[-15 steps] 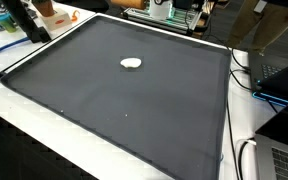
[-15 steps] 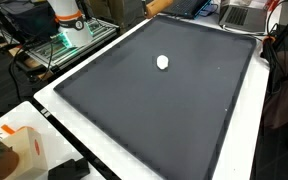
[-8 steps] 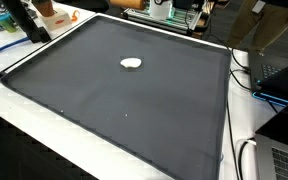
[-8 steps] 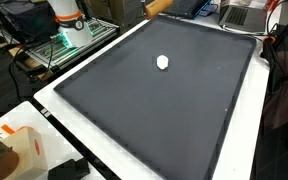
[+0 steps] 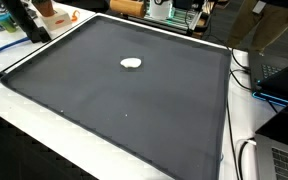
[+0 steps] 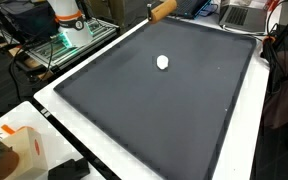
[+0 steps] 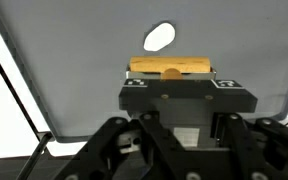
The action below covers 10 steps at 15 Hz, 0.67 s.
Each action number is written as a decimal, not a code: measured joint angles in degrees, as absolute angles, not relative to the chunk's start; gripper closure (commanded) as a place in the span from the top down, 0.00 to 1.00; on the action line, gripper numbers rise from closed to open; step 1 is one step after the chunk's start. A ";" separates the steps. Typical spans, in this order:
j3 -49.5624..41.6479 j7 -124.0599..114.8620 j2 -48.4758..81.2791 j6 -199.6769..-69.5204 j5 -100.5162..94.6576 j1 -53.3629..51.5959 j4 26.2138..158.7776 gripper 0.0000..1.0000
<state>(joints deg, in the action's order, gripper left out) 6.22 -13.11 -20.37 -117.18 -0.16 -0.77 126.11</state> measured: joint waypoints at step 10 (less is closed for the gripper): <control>8.51 -18.64 -11.48 -112.38 -6.84 -0.79 116.15 0.23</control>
<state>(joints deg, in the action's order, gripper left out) 8.51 -18.64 -11.48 -112.38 -6.84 -0.79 116.15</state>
